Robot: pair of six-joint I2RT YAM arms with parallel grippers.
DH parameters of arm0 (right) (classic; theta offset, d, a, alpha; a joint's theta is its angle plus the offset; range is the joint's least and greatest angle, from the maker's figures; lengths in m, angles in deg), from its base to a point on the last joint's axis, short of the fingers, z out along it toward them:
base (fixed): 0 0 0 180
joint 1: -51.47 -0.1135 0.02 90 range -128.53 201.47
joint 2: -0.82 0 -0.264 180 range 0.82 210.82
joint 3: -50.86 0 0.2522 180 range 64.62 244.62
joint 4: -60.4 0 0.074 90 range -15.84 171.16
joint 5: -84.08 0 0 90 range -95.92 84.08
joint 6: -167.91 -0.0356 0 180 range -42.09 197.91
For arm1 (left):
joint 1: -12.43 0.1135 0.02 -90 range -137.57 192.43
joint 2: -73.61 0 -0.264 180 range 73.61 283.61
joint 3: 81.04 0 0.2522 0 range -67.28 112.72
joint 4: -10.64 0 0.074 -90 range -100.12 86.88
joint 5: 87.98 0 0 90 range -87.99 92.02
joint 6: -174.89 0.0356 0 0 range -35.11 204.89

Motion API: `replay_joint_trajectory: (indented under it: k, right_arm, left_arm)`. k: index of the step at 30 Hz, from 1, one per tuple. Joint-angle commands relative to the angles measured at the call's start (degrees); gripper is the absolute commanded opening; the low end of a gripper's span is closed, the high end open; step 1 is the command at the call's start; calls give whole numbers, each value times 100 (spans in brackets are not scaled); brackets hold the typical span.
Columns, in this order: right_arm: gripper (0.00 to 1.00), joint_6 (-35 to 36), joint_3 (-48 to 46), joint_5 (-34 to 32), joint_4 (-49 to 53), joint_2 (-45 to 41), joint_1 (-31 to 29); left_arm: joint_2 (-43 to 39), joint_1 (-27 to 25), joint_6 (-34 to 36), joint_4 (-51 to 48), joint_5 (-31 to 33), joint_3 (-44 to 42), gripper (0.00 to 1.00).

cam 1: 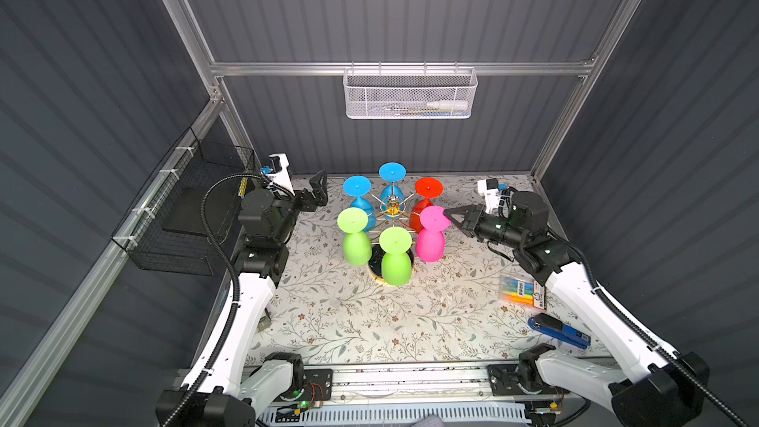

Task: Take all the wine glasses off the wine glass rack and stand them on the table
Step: 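Move the right gripper to the magenta glass stem on the rack, then close the right gripper on the magenta glass and lift it off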

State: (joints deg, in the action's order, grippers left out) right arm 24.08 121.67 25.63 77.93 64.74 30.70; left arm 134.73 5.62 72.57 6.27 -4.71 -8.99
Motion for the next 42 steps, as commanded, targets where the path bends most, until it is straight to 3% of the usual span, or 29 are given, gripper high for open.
replay_joint_trajectory:
  k: [1, 6, 17, 28, 42]
  right_arm:
    - [7, -82, 174, 96, -130, -19, -32]
    - [0, -168, 235, 98, -110, -47, -45]
    - [0, -256, 490, -159, 18, -106, -301]
    - [0, -179, 647, -914, 216, -149, -615]
    - [0, -81, 1111, -1169, 308, 404, -907]
  left_arm:
    - [-73, 4, -8, 134, -84, -71, 99]
    - [-122, 4, 10, 160, -49, -123, 99]
    - [-219, 4, -21, 240, -47, -213, 100]
    - [-350, 3, -42, 257, 4, -305, 99]
    - [-426, 4, -25, 261, 31, -370, 100]
